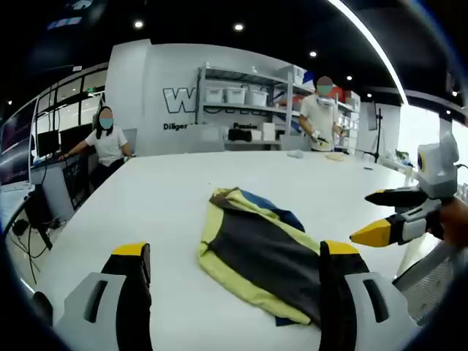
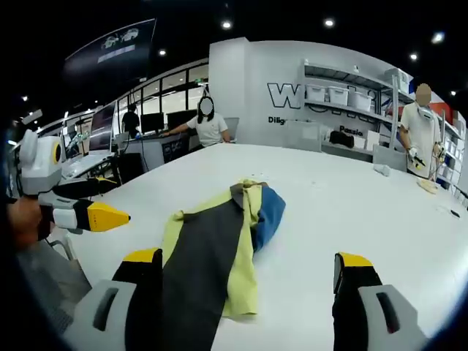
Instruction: Fold the garment on the visible template until the final outline fits inside the template.
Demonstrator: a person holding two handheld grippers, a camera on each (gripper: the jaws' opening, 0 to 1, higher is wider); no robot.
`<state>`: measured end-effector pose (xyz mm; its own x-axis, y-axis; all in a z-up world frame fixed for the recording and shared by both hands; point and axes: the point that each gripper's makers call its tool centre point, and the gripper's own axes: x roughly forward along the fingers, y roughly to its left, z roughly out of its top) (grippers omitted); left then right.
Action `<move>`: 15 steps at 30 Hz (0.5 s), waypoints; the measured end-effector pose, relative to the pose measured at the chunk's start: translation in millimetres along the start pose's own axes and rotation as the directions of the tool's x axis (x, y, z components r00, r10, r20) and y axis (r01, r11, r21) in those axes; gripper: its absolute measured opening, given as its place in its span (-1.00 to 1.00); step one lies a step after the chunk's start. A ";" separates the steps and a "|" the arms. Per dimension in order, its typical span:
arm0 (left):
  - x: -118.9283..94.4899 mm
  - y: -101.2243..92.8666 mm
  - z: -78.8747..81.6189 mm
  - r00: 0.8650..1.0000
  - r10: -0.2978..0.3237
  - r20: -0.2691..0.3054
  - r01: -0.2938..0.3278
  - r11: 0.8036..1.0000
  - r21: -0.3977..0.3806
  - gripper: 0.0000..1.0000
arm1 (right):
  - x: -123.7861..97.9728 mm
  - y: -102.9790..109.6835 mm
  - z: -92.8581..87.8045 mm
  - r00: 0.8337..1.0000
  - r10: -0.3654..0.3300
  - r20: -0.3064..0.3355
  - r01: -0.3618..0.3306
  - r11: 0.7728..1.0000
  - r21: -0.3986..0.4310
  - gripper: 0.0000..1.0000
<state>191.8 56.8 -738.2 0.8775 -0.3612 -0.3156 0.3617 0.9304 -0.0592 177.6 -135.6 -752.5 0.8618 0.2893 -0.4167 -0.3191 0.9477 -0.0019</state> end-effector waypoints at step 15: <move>-0.3 -1.3 0.0 1.000 -0.004 -0.001 0.004 1.000 0.005 0.80 | -0.3 0.8 0.7 1.000 0.002 0.002 -0.002 1.000 -0.002 0.98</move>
<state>191.0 55.7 -738.1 0.8756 -0.3651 -0.3163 0.3670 0.9286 -0.0559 177.3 -134.8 -751.8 0.8619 0.2919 -0.4147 -0.3219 0.9468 -0.0026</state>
